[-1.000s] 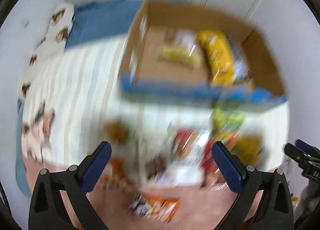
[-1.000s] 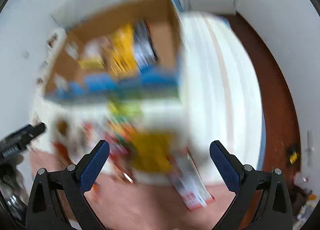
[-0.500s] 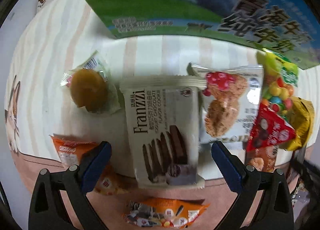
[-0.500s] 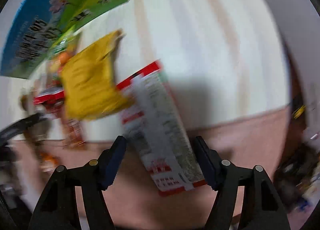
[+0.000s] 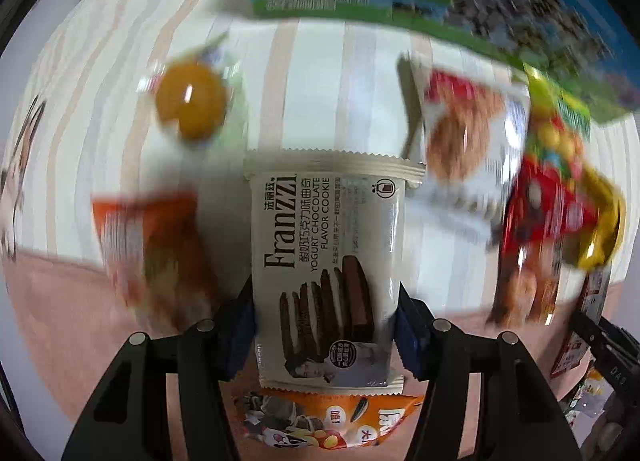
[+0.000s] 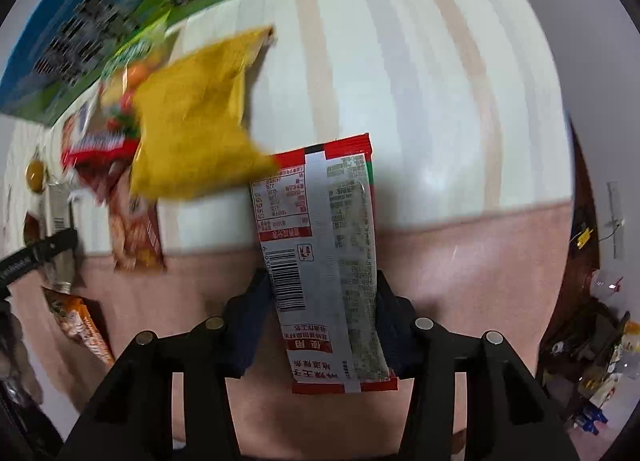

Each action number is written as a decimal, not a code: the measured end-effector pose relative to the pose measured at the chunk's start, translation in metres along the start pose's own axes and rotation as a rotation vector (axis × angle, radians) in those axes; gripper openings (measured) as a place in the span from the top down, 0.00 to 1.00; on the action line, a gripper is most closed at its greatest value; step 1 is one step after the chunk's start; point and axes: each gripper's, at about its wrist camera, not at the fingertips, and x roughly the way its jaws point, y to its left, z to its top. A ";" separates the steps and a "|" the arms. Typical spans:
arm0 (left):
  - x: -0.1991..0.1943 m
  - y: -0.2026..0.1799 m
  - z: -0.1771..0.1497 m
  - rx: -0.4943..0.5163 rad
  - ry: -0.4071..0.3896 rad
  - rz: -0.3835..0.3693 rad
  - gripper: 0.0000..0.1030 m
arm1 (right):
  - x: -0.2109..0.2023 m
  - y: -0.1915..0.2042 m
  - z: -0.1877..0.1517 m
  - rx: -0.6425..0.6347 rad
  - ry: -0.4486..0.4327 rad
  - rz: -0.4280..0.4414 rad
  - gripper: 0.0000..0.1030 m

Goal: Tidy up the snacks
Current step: 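Grasp the Franzzi cookie pack with left tool while right grasps red-white packet, then lower both packets into the box and open both tools, then grasp the oat cookie pack with left tool while right grasps yellow chip bag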

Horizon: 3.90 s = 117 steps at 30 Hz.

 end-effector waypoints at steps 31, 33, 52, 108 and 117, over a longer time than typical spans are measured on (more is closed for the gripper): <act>-0.159 0.010 -0.068 0.019 -0.209 -0.224 0.46 | -0.147 0.056 -0.007 -0.068 -0.198 0.337 0.55; -0.189 0.002 -0.034 0.020 -0.246 -0.261 0.45 | -0.167 0.071 0.014 -0.083 -0.233 0.372 0.55; -0.145 -0.002 0.220 -0.014 -0.125 -0.095 0.45 | -0.157 0.118 0.283 -0.143 -0.271 0.063 0.55; -0.248 -0.021 0.070 0.047 -0.537 -0.019 0.06 | -0.223 0.108 0.107 -0.205 -0.486 0.122 0.05; -0.196 -0.022 0.033 0.033 -0.439 -0.040 0.06 | -0.160 0.071 0.072 -0.125 -0.324 0.164 0.05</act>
